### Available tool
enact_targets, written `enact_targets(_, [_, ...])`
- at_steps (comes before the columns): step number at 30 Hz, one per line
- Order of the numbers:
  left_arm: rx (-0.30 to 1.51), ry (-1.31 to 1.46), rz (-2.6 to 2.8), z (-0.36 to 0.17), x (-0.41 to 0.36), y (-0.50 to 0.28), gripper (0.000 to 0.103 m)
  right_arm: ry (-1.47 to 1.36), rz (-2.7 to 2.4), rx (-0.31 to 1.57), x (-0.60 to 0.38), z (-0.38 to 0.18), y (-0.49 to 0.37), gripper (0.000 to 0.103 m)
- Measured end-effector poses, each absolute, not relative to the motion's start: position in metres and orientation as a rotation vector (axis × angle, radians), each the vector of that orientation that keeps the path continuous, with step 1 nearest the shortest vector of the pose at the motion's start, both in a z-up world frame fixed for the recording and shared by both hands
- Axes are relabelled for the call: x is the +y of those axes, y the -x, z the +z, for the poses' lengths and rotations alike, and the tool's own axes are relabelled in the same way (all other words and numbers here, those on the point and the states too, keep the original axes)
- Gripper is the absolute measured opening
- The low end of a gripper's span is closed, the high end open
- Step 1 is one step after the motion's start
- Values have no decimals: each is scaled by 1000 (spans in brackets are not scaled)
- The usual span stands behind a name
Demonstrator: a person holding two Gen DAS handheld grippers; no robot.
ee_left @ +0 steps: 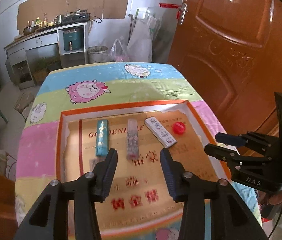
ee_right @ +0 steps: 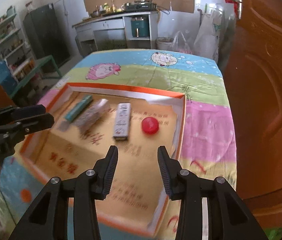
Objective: Organize rigid objects
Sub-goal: 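Open the right tool to release the red cap while the left tool releases the clear tube, then withdraw both tools from the tray toward the caps on the bedspread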
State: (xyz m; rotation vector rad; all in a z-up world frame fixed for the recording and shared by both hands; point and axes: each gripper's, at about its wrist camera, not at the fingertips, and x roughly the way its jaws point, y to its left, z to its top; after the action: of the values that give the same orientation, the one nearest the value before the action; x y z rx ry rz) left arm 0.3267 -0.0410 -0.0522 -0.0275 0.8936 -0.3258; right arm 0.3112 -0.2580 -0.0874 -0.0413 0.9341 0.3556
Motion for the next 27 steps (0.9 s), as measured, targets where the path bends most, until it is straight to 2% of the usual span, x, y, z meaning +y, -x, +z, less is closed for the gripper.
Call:
enact_targets(14, [809,83,-326,-17,0,-224,44,5,346,875,-242,-62,-186,43])
enact_targets(27, [780,90,-363,-50,15,-130,44,-44,323,903,-221,-88,-106,43])
